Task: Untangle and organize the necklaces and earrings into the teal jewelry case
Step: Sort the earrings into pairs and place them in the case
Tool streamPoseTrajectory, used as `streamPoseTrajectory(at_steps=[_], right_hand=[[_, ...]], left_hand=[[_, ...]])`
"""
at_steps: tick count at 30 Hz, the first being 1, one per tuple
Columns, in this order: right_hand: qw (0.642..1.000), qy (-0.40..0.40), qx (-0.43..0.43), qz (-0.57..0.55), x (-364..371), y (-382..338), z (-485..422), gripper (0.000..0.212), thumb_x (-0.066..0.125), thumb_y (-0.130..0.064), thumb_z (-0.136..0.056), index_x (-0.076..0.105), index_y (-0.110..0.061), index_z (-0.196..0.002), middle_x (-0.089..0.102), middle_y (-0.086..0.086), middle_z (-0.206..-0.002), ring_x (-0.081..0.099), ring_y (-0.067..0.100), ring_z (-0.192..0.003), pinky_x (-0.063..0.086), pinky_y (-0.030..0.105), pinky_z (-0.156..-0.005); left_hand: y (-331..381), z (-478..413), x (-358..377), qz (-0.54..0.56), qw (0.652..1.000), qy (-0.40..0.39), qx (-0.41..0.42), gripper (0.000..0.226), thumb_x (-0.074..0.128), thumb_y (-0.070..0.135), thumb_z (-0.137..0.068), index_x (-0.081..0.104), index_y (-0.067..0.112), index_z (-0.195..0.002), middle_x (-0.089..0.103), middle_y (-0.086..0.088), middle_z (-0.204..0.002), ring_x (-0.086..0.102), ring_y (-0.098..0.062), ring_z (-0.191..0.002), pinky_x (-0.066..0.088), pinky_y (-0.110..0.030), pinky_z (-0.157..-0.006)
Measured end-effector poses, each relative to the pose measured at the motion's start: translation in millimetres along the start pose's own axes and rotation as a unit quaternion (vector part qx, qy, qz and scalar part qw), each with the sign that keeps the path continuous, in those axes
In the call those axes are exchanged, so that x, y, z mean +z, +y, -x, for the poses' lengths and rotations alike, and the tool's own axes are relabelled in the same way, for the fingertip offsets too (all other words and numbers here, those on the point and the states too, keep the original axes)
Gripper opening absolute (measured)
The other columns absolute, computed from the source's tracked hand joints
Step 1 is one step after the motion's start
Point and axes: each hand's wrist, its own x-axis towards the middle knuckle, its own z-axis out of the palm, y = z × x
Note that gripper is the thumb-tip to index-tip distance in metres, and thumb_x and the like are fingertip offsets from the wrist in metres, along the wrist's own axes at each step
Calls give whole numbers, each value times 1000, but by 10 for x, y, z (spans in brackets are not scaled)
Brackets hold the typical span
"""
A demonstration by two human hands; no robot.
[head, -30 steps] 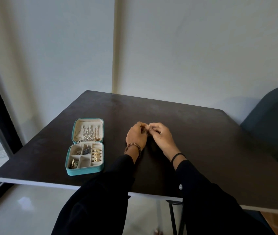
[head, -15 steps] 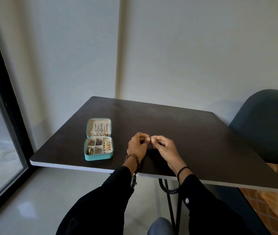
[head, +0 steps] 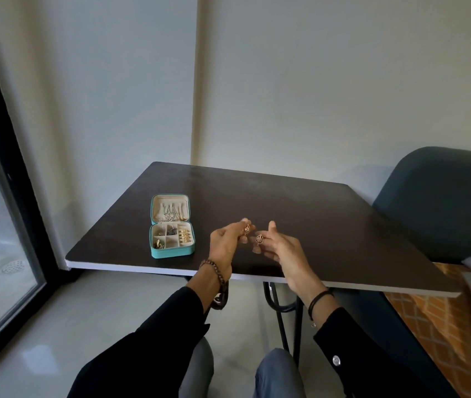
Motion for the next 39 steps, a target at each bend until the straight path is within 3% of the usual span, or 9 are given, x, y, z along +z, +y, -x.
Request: streamPoseTrajectory(at_steps=[5,11,13,15,17,23,28,34,39], right_hand=[[999,-31,6,-39,90,-158,118,67,22,-61,-106,73,-19,-119,79,-2,-106,74,12,-103,48,35,-103],[999,-38,-16,-28,282,-304,197,52,29,-58,-106,72,-28,-112,80,-5,-102,75,8,-98,50,33,-100],[998,-44,-23,-29,340,-341,219,44,40,-55,-105,74,-27,-111,80,-4,-101,75,10,-97,51,32,-98],[998,-52,-37,-16,402,-357,218,30,57,-45,-101,76,-24,-112,80,-3,-100,75,11,-96,52,35,-99],[997,-64,-51,5,466,-356,190,22,72,-31,-93,76,-23,-113,80,-4,-99,74,7,-97,52,34,-101],[992,-86,-86,42,757,-363,12,30,77,-13,-89,71,-12,-118,80,1,-101,76,11,-94,52,17,-87],[982,-79,-126,121,1106,-354,-148,26,80,-15,-88,75,-19,-113,78,-2,-102,74,6,-95,58,21,-85],[961,-96,-178,191,1481,-346,-206,25,79,-13,-88,75,-14,-113,77,-1,-101,73,5,-92,58,18,-83],[946,-101,-194,239,1649,-299,-233,24,77,-9,-89,75,-11,-112,74,-4,-94,69,-1,-83,52,7,-74]], left_hand=[[145,96,-74,5,1000,-27,2,41,41,41,-102,76,19,-105,77,11,-98,62,-6,-111,22,-49,-119],[220,163,-201,0,1000,-26,16,34,45,33,-100,76,23,-104,77,14,-97,60,-6,-114,24,-49,-118],[245,172,-263,-6,999,-20,34,26,54,31,-97,77,22,-102,77,10,-95,61,-6,-111,35,-37,-111],[277,174,-342,-10,998,-13,61,17,64,21,-93,77,18,-103,77,4,-94,64,-6,-98,46,-16,-87],[285,137,-453,-27,996,-13,84,20,66,8,-92,73,13,-111,76,1,-99,69,-5,-93,52,-8,-74],[365,48,-874,-97,985,41,134,25,69,9,-90,69,18,-114,75,4,-103,68,-3,-99,55,-17,-83],[419,-26,-1320,-126,977,119,126,24,74,15,-87,72,19,-111,74,1,-102,73,-12,-93,62,-34,-79],[455,-67,-1670,-187,958,166,142,24,76,17,-86,71,13,-109,75,-1,-100,72,-13,-93,61,-35,-82],[405,-63,-1695,-229,945,173,157,25,75,14,-86,70,17,-110,75,0,-96,71,-8,-86,60,-29,-79]])
